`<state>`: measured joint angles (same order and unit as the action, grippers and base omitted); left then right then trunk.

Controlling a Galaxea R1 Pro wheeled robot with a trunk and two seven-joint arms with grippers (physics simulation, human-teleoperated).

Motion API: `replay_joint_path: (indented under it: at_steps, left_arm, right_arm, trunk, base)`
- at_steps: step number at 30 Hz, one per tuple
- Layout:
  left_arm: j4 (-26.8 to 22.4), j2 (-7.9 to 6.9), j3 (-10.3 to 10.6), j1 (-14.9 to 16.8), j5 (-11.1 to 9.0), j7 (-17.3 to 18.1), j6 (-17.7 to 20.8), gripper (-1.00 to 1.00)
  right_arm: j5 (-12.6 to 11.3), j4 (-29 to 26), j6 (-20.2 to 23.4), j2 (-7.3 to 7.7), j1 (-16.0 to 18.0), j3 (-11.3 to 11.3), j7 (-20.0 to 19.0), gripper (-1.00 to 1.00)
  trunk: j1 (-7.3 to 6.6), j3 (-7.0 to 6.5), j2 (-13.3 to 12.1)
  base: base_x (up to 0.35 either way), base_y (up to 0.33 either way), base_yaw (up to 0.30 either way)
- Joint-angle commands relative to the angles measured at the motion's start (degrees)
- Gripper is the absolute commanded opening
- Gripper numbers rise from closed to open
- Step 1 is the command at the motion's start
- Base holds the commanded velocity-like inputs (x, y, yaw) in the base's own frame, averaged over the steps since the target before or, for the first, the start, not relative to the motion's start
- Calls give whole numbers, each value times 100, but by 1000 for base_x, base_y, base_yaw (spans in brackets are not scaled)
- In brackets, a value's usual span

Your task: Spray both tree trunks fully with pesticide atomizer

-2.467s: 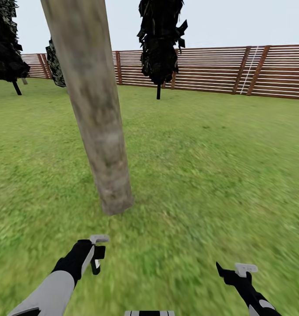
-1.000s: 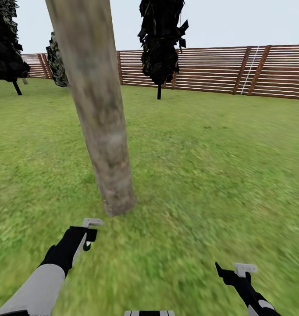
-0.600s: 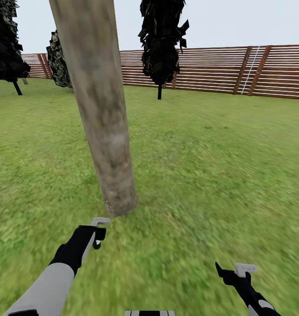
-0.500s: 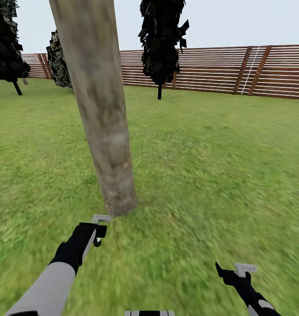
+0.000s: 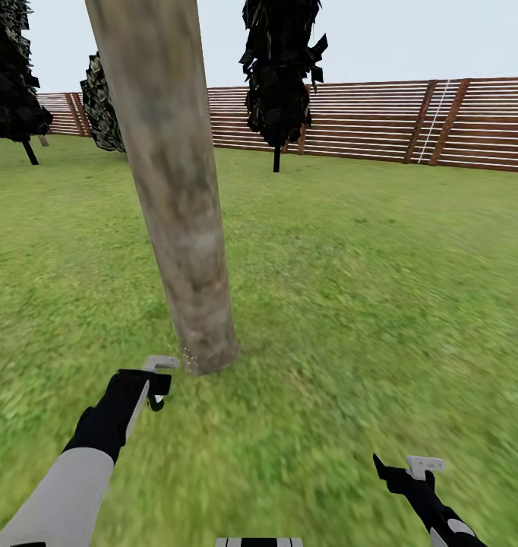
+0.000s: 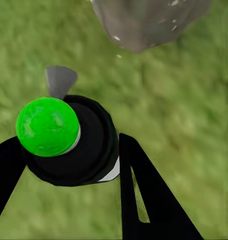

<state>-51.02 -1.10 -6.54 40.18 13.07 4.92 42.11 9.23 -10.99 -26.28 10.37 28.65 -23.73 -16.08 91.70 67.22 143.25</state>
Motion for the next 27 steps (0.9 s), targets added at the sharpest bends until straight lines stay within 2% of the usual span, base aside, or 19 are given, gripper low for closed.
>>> replay_joint_path:
  at_steps: [1, 4, 6, 12, 13, 14, 18, 19, 23, 25, 27]
  left_arm:
    - [-2, 45, 11, 1, 21, 4, 2, -100]
    - [-16, 284, 106, 8, 27, 46, 18, -100]
    - [-22, 315, 126, 13, 29, 56, 67, -100]
    - [-16, 175, 92, 169, 20, 61, 178, -100]
    - [-15, 121, 84, 195, 17, 61, 181, -100]
    - [-14, 2, 77, 216, 13, 61, 182, -100]
    - [-18, -193, 68, 377, 12, 75, 239, -100]
    - [-17, -220, 77, 405, 12, 78, 431, -100]
    - [-22, -158, 116, 405, 15, 254, 563, -100]
    - [-137, -74, 123, 424, 18, 503, 609, -100]
    - [-404, -42, 122, 427, 20, 673, 840, -100]
  right_arm:
    - [0, 0, 0, 0, 0, 0, 0, 100]
    - [0, 0, 0, -3, 0, 0, 0, 100]
    - [0, 0, 0, -2, 0, 0, 0, 100]
    - [0, 1, 0, -1, 0, 0, 0, 100]
    - [0, 2, 0, -3, 0, 0, 0, 100]
    - [0, 1, 0, -6, 0, 0, 0, 100]
    - [0, 2, 0, -4, 0, 0, 0, 100]
    - [0, 1, 0, -5, 0, 0, 0, 100]
    - [0, 1, 0, -5, 0, 0, 0, 100]
    - [0, 1, 0, -3, 0, 0, 0, 100]
    - [0, 1, 0, -5, 0, 0, 0, 100]
  trunk:
    - [0, 0, 0]
    - [0, 0, 0]
    - [0, 0, 0]
    - [0, 0, 0]
    - [0, 0, 0]
    - [0, 0, 0]
    - [0, 0, 0]
    - [0, 0, 0]
    - [0, 0, 0]
    - [0, 0, 0]
    - [0, 0, 0]
  base:
    - [0, 0, 0]
    - [0, 0, 0]
    - [0, 0, 0]
    - [0, 0, 0]
    - [0, 0, 0]
    - [0, 0, 0]
    - [0, 0, 0]
    - [0, 0, 0]
    - [0, 0, 0]
    - [0, 0, 0]
    - [0, 0, 0]
